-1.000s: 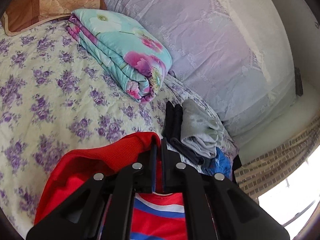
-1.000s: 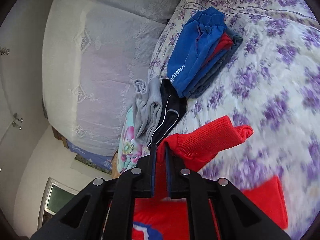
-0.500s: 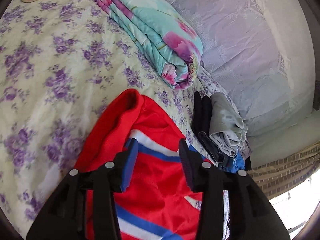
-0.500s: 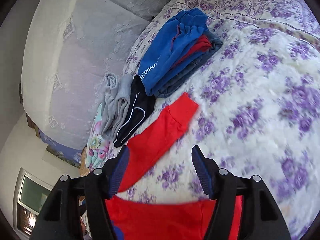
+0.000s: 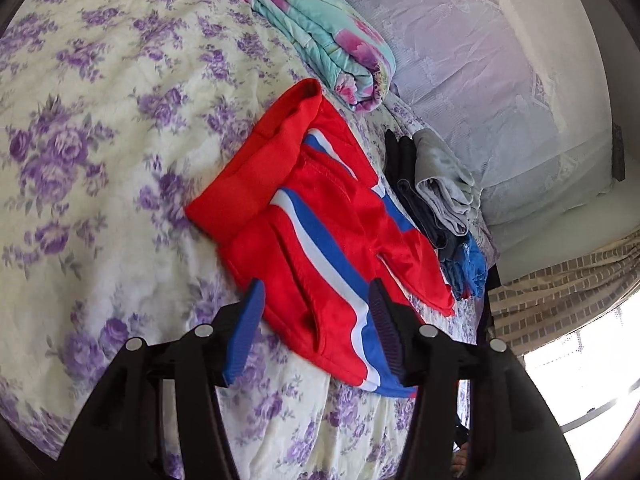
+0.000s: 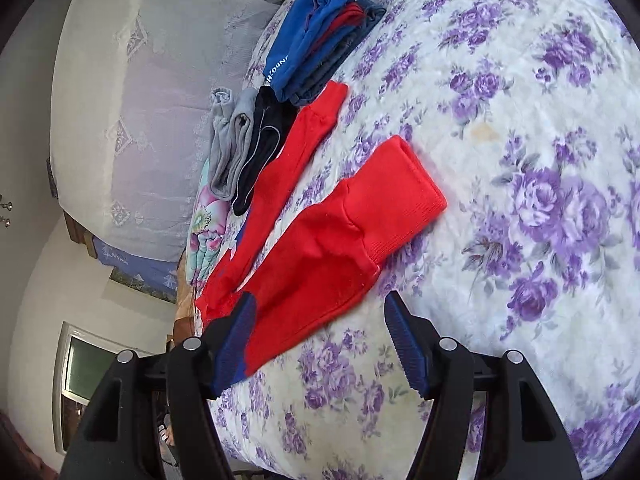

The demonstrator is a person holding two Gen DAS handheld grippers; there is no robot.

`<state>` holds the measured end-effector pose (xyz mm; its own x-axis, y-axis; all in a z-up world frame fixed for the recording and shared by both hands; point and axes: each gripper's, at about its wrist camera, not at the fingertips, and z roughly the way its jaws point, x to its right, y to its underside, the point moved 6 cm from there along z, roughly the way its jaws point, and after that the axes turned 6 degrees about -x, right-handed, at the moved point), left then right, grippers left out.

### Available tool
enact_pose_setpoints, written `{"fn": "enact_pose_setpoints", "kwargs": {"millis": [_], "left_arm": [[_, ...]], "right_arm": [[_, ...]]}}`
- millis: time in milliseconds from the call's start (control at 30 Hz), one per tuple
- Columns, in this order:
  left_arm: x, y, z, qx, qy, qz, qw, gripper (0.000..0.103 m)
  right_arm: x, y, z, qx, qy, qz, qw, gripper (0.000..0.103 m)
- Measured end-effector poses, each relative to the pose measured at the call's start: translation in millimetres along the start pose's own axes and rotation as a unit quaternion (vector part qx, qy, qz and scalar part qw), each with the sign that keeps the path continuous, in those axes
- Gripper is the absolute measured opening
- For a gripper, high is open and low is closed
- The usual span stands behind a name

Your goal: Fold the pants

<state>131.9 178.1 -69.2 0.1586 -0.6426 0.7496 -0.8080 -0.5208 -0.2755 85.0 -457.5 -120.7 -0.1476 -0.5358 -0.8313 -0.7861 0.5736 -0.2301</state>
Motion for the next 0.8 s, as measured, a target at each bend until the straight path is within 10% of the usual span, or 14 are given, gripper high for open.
{"fn": "enact_pose_setpoints", "kwargs": {"millis": [500,600,667,800], "left_arm": [[-32,-20,40,0.019,0.012,-0.083,0.9963,0.053],[-27,-21,41,0.016,0.012,-0.068,0.9975,0.015],[-26,-20,39,0.013,0.027,-0.068,0.9972,0.009],[-21,-19,20,0.018,0.058,-0.069,0.9957,0.005]], "right_arm": [[-2,-10,26,0.008,-0.009,0.003,1.000,0.066],[-3,-15,30,0.014,-0.006,-0.015,1.000,0.030],[1,-22,29,0.022,-0.009,-0.017,1.000,0.012],[0,-27,11,0.034,-0.029,-0.016,0.999,0.007]]}}
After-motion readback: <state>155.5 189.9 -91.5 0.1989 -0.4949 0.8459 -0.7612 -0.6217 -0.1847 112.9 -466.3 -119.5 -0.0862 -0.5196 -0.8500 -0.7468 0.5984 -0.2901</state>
